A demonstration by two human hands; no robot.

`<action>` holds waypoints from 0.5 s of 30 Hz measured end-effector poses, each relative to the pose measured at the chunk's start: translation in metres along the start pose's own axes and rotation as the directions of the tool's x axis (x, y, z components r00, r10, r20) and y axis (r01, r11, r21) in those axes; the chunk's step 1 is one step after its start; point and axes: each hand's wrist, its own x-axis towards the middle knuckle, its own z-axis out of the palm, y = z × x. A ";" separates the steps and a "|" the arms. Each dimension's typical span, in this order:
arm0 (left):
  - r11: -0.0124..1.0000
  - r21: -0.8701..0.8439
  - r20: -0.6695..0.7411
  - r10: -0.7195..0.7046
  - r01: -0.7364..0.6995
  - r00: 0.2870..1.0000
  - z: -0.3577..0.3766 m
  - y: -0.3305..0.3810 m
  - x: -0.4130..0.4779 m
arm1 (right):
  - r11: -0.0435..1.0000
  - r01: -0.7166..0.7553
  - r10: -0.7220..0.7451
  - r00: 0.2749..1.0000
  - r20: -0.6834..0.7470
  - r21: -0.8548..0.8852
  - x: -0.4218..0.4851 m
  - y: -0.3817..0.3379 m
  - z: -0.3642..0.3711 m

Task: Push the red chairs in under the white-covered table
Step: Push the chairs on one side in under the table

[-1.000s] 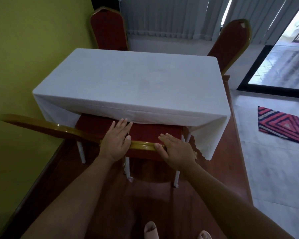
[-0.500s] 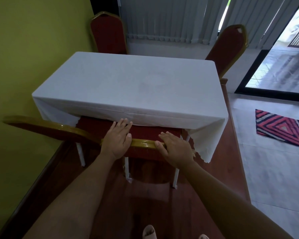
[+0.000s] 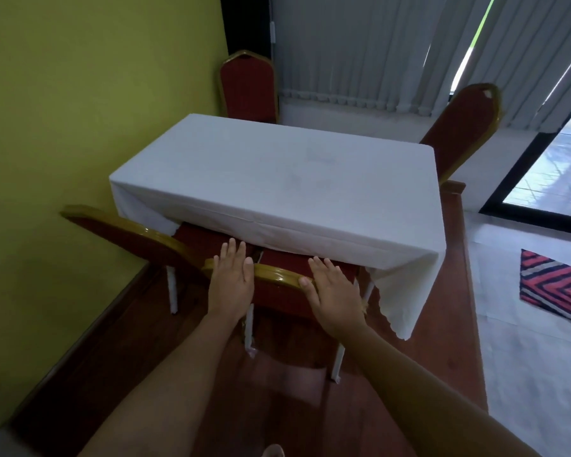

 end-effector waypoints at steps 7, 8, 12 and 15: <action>0.999 0.039 -0.047 -0.003 0.005 0.999 0.011 0.041 -0.036 | 0.998 0.057 -0.060 0.993 0.104 0.035 -0.024 0.035 -0.015; 0.999 0.045 -0.056 -0.008 0.010 0.998 0.013 0.047 -0.039 | 0.998 0.048 -0.053 0.990 0.130 0.041 -0.027 0.042 -0.017; 0.985 0.152 -0.066 0.091 -0.080 0.994 0.028 0.083 -0.048 | 0.994 0.086 -0.066 0.964 0.258 -0.068 -0.042 0.085 -0.038; 0.971 0.159 -0.010 0.183 -0.179 0.983 0.052 0.125 -0.051 | 0.983 0.118 -0.074 0.956 0.286 -0.143 -0.048 0.116 -0.059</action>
